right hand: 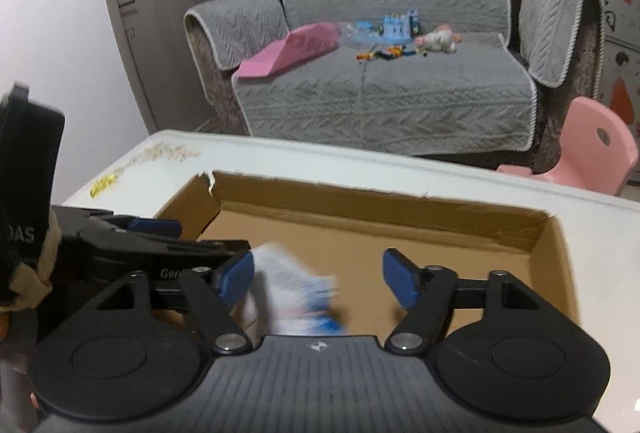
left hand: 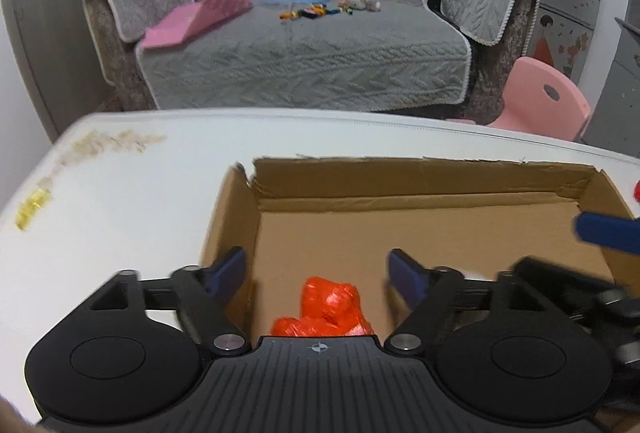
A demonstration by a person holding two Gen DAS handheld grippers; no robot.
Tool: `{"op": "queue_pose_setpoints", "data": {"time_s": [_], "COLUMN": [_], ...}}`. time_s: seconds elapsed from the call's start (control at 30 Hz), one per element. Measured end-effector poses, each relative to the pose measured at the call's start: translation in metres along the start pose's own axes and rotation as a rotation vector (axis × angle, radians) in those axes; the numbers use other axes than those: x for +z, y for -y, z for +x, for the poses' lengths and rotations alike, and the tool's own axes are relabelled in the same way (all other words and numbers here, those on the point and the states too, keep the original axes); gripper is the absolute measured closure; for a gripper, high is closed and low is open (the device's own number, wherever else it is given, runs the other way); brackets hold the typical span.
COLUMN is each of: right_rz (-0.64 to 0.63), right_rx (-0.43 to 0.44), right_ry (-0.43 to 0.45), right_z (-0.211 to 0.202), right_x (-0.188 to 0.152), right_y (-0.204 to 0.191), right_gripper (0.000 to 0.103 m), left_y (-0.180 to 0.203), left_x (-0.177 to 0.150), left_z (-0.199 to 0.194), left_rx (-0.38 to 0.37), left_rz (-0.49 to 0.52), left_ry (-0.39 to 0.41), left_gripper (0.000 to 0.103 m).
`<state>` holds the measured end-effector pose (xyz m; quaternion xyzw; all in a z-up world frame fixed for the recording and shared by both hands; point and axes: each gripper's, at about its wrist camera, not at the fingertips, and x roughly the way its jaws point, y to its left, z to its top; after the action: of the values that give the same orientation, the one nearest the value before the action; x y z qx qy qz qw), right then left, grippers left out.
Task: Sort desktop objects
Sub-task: 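Carry both bundles over the cardboard box and open both grippers, then withdraw both open grippers from the box back toward the heap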
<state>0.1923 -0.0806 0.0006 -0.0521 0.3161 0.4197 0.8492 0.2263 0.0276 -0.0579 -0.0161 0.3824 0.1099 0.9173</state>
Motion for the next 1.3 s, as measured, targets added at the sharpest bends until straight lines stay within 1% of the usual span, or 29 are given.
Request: {"op": "queue_pose_setpoints", "data": {"time_s": [0.07,0.13,0.2,0.3,0.33,0.47,0.57,0.63,0.77,0.83,0.9,1.0,1.07,1.13,1.2,1.23,1.27,1.3], "right_rz": [-0.002,-0.009,-0.009,-0.006,-0.009,0.021,0.037,0.036,0.065,0.090,0.095,0.095,0.065,0.022,-0.015,-0.033,-0.049,-0.063], "right_rx": [-0.002,-0.010,-0.007,-0.046,-0.065,-0.100,-0.101,-0.105,-0.101,-0.085,-0.081,-0.072,-0.091,-0.098,-0.078,-0.069,-0.060,-0.053], "right_ry": [0.015,0.030,0.041,0.012,-0.002,-0.087,-0.132,-0.125,-0.119,-0.111,-0.107,-0.108,-0.069,-0.019,0.050,0.089,0.125,0.158], "right_z": [-0.011,-0.025,-0.038,-0.046,-0.047,-0.042,-0.043,-0.051,-0.060,-0.065,-0.067,-0.067,-0.071,-0.078,-0.095,-0.106,-0.118,-0.130], "right_x": [-0.001,-0.005,-0.012,-0.024,-0.030,-0.053,-0.069,-0.071,-0.072,-0.076,-0.077,-0.077,-0.075,-0.074,-0.073,-0.074,-0.076,-0.079], "right_y": [0.002,0.002,0.004,0.009,0.009,0.013,0.013,0.009,0.012,0.014,0.012,0.012,0.010,0.006,0.001,-0.001,-0.002,-0.003], "right_gripper": [0.032,0.028,0.026,0.020,0.020,0.020,0.020,0.016,0.013,0.013,0.012,0.009,0.007,0.007,0.007,0.006,0.005,0.002], "left_y": [0.002,0.004,0.008,0.014,0.016,0.024,0.033,0.034,0.023,0.020,0.019,0.018,0.014,0.009,-0.001,-0.006,-0.011,-0.014], "left_x": [-0.001,-0.001,-0.001,-0.009,-0.014,-0.042,-0.063,-0.069,-0.069,-0.069,-0.070,-0.070,-0.068,-0.069,-0.070,-0.072,-0.077,-0.085], "left_z": [-0.007,-0.017,-0.028,-0.043,-0.048,-0.059,-0.054,-0.048,-0.041,-0.041,-0.043,-0.045,-0.051,-0.067,-0.091,-0.105,-0.118,-0.135], "left_rx": [0.003,-0.011,-0.024,-0.038,-0.047,-0.077,-0.088,-0.095,-0.123,-0.133,-0.132,-0.133,-0.120,-0.101,-0.087,-0.092,-0.094,-0.093], "left_rz": [0.021,0.032,0.048,0.094,0.105,0.148,0.214,0.235,0.218,0.218,0.239,0.260,0.253,0.240,0.209,0.198,0.193,0.196], "left_ry": [0.017,0.042,0.063,0.074,0.073,0.031,-0.018,-0.073,-0.118,-0.134,-0.141,-0.142,-0.121,-0.078,-0.014,0.017,0.049,0.093], "left_gripper": [0.018,0.018,0.017,0.014,0.013,0.013,0.012,0.012,0.009,0.008,0.008,0.008,0.011,0.011,0.011,0.010,0.010,0.008]}}
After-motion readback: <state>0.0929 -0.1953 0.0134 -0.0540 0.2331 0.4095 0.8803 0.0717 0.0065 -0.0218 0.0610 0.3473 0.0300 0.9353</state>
